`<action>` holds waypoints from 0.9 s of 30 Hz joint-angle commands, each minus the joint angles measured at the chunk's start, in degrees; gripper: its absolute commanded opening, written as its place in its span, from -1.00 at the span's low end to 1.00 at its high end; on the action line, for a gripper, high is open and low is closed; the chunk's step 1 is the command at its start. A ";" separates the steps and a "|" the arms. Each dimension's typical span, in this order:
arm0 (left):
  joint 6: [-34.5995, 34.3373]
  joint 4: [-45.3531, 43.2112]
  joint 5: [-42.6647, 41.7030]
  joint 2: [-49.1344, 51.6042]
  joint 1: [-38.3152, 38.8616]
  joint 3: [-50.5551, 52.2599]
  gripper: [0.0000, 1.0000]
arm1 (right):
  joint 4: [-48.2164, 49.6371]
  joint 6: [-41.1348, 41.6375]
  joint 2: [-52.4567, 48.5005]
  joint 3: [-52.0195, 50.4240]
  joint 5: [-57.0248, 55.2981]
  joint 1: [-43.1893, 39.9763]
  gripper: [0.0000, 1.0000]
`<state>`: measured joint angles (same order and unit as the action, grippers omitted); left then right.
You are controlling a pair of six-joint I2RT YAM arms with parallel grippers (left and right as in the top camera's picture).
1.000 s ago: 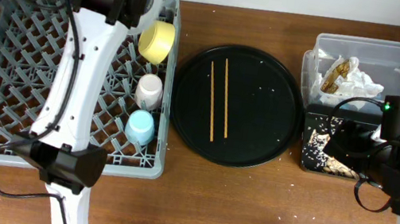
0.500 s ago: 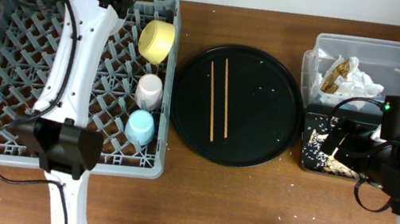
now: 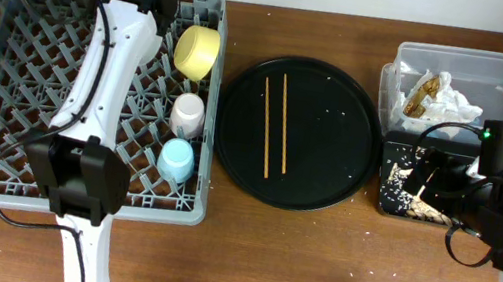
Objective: Sort waste into correct bins and load items into the dishwasher rack
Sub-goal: 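Lift the white plate and stand it in the rack behind the bowl, then lower the left gripper to the tray and grasp a wooden chopstick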
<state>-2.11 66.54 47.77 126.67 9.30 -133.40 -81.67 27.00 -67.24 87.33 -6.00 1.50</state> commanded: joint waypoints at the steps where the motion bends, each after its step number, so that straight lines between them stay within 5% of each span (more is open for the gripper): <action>1: 0.22 -0.55 -3.43 0.09 -0.09 1.46 -0.99 | 0.02 0.28 -0.87 0.59 -0.28 -0.39 0.97; 10: 0.22 -2.54 -12.70 0.13 -0.11 3.74 -0.98 | 0.02 0.28 -2.25 0.59 -0.26 -0.39 0.98; 13: 0.22 -2.54 -16.92 0.13 -0.11 3.74 -0.71 | 0.02 0.28 -2.40 0.59 -0.26 -0.39 0.98; 14: 0.24 -2.54 -18.01 0.13 -0.11 3.74 -0.33 | 0.02 0.31 -2.40 0.59 -0.26 -0.39 0.97; 16: 0.26 -2.71 -18.40 0.11 -0.11 3.72 0.04 | 0.02 0.28 -2.40 0.59 -0.26 -0.39 0.97; 18: 0.28 -2.34 -18.45 -0.33 -0.09 3.13 0.20 | 0.02 0.28 -2.40 0.59 -0.24 -0.39 0.97; 23: 0.28 2.51 -19.96 -2.10 0.50 -2.38 0.29 | 0.07 0.31 -2.40 0.59 -0.24 -0.39 0.97; 27: 0.24 7.93 -31.26 -4.33 2.14 -7.98 0.30 | 0.42 0.31 -2.40 0.59 -0.24 -0.39 0.97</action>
<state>-1.93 71.83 26.68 126.61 9.76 -136.27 -81.60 27.03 -69.49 87.33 -6.00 1.50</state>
